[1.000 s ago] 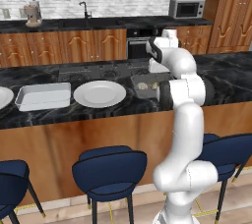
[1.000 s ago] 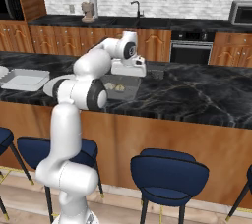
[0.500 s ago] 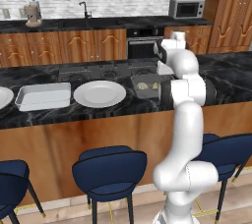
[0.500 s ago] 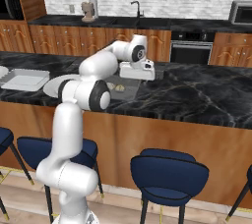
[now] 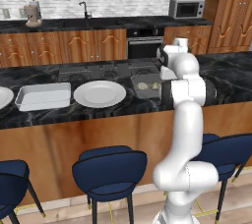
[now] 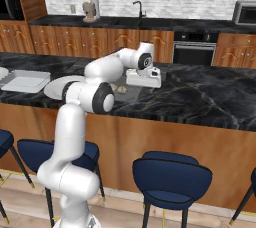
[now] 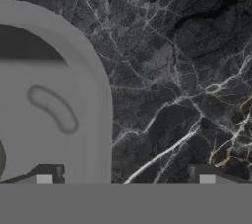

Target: Place two dumplings into each of the tupperware containers and then place the containers in the fridge.

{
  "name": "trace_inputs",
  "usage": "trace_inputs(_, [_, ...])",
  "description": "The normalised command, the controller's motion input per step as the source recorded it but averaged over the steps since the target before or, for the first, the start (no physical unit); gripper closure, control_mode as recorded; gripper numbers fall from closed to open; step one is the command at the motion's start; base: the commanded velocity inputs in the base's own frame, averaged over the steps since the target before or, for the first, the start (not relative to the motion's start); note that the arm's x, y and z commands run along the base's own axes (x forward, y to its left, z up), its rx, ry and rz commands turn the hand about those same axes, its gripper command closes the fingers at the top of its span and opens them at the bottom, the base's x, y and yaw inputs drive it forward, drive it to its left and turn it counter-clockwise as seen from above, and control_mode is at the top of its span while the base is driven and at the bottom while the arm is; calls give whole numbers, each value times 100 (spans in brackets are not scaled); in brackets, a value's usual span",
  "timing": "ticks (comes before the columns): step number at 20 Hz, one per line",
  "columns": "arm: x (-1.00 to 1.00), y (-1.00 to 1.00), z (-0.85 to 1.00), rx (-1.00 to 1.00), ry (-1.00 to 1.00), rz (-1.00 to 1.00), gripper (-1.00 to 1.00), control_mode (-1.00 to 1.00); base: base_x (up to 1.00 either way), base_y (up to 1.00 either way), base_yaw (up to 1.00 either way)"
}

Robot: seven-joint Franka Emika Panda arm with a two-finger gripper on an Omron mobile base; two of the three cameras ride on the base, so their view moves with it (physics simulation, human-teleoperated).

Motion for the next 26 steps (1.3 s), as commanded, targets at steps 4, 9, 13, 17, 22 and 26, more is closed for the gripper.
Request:
trace_inputs(4, [3, -10, -39, 0, 0, 0, -100, -100, 0, 0, 0])
trace_inputs(9, [0, 1, -11, 0, 1, 0, 100, -100, 0, 0, 0])
trace_inputs(13, [0, 2, 0, 0, 0, 0, 100, -100, 0, 0, 0])
trace_inputs(17, [0, 0, 0, 0, 0, 0, 100, -100, 0, 0, 0])
trace_inputs(22, [-2, 0, 3, 0, 0, 0, 100, -100, 0, 0, 0])
trace_inputs(26, [-39, -1, 49, 0, 0, 0, 100, -100, 0, 0, 0])
